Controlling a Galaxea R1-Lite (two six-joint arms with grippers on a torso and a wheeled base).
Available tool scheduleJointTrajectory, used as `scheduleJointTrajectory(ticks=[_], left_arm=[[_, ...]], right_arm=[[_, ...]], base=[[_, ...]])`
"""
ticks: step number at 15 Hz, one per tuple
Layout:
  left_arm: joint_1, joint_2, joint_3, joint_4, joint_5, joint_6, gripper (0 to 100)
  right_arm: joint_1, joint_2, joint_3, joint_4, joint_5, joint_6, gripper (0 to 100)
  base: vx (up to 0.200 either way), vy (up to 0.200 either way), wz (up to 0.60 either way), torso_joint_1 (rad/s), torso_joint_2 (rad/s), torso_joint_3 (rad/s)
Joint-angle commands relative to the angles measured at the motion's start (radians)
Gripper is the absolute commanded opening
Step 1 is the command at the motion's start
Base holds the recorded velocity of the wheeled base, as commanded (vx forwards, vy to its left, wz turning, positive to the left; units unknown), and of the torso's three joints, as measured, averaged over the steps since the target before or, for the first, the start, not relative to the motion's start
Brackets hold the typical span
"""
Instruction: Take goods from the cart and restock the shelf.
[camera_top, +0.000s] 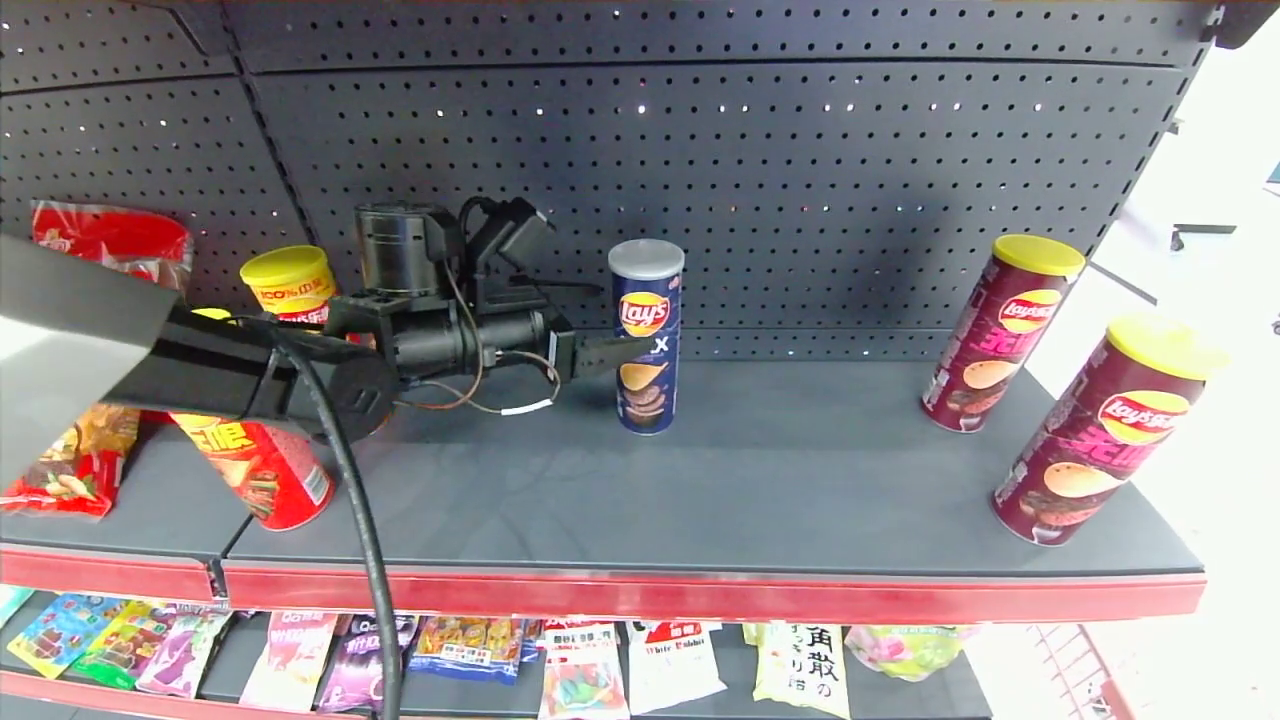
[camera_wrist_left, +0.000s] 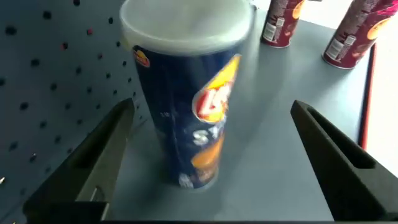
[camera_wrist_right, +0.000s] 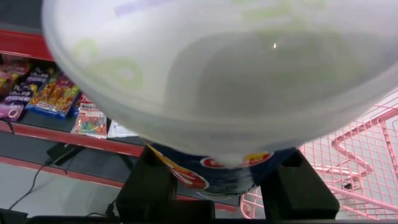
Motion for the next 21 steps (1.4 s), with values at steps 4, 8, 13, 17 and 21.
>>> scheduleJointTrajectory(ticks=[4,8,13,17,21], left_arm=[[0.001,0.092,-0.087,0.001,-0.030,-0.001,100],[0.008,0.145,-0.156,0.003,-0.031,-0.010,100],[0.001,0.189,-0.231,0.006,-0.036,-0.019,100],[-0.009,0.195,-0.238,0.006,-0.050,-0.027,100],[-0.015,0.226,-0.294,0.004,-0.048,-0.039,0]], right_arm=[[0.000,0.005,0.008,0.000,0.000,-0.001,0],[0.000,0.007,0.016,0.000,0.000,-0.001,0],[0.000,0.008,0.019,0.000,0.000,-0.001,0],[0.000,0.010,0.021,0.000,0.000,-0.001,0],[0.000,0.010,0.022,0.000,0.000,-0.001,0]], base=[[0.000,0.000,0.00,0.000,0.00,0.000],[0.000,0.000,0.00,0.000,0.00,0.000],[0.000,0.000,0.00,0.000,0.00,0.000],[0.000,0.000,0.00,0.000,0.00,0.000],[0.000,0.000,0.00,0.000,0.00,0.000]])
